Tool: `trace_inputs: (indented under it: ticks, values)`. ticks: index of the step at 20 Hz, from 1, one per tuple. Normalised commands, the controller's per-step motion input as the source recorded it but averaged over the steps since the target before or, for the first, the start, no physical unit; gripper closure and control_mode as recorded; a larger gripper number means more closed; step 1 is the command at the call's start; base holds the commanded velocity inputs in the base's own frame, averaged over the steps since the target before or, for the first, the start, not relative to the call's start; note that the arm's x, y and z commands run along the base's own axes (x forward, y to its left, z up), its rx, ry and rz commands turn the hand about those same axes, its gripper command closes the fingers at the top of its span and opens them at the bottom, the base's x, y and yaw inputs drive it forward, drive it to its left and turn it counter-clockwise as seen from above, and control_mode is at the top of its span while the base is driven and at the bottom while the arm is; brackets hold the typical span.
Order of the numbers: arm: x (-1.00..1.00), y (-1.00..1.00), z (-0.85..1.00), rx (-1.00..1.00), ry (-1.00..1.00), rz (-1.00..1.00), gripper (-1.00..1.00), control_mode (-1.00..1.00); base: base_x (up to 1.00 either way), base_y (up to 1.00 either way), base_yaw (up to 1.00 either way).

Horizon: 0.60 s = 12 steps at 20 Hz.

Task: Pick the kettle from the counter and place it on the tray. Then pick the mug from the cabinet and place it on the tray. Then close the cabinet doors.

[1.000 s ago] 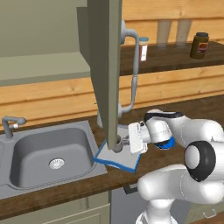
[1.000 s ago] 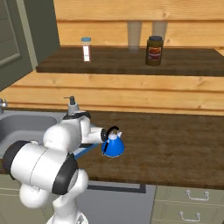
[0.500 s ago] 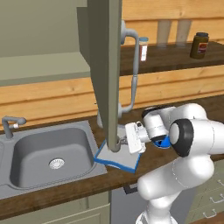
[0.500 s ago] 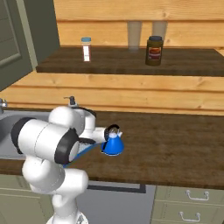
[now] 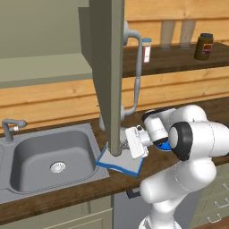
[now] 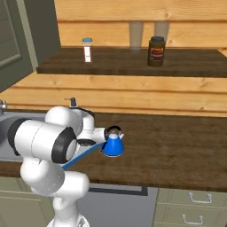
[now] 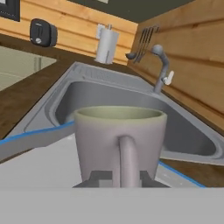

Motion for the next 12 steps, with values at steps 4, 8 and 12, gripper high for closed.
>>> trace_inputs:
  ticks: [4,8,12]
  values:
    - [-0.34,0.00,-0.38,0.00,0.00,0.13,1.00,-1.00,0.00,0.00,0.00]
    - [-0.31,0.00,-0.29,0.00,0.00,0.14,1.00,-1.00,0.00,0.00,0.00]
    - [-0.16,0.00,-0.02,0.01,0.03,0.12,1.00,-1.00,0.00,0.00,0.00]
